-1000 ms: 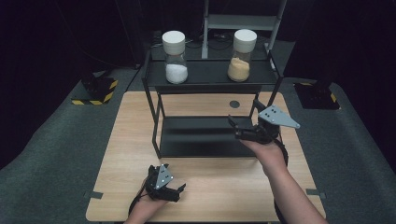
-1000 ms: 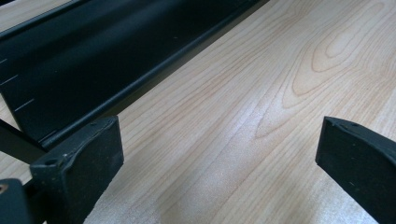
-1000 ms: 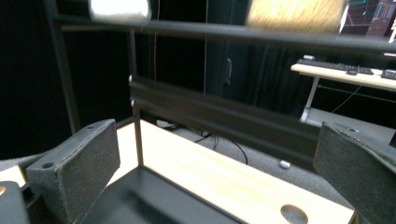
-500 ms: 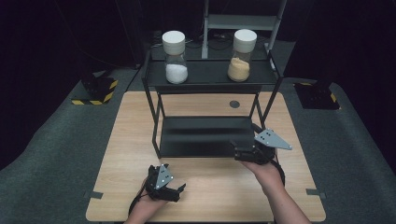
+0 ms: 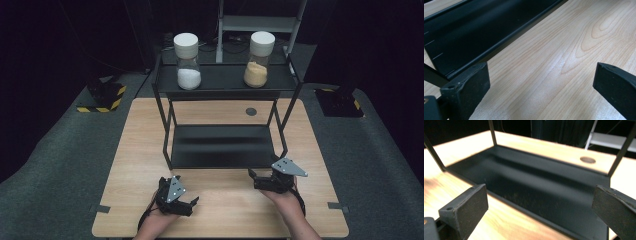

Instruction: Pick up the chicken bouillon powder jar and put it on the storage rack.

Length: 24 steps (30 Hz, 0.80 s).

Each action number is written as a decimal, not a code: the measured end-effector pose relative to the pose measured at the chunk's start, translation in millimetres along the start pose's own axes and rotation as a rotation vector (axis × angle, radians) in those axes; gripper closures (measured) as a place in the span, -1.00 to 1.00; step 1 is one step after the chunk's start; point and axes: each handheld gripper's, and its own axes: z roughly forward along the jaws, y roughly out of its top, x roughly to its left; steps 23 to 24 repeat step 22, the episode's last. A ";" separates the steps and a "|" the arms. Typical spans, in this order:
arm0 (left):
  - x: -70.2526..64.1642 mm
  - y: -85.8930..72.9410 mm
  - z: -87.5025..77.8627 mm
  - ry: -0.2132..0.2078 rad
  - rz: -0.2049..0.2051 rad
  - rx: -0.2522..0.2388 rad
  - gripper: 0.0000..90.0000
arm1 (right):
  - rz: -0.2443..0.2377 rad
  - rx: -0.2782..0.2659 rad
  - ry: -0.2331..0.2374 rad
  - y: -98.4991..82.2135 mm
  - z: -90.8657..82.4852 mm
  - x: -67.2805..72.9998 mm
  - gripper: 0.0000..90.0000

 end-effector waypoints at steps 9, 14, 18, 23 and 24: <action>-0.9 0.2 0.1 0.003 0.002 0.001 -0.97 | -0.043 0.083 -0.048 -16.9 -1.0 4.8 -1.00; -1.4 0.3 0.1 0.006 0.003 0.001 -0.97 | -0.063 0.142 -0.066 -21.3 0.6 7.6 -1.00; -1.6 0.2 0.1 0.007 0.002 0.001 -0.97 | -0.067 0.130 -0.073 -23.5 -0.8 8.7 -1.00; -2.1 -0.1 -0.1 0.009 0.003 0.000 -0.97 | -0.076 0.128 -0.076 -24.0 -1.2 10.3 -1.00; -2.1 -0.1 -0.1 0.009 0.003 0.000 -0.97 | -0.076 0.128 -0.076 -24.0 -1.2 10.3 -1.00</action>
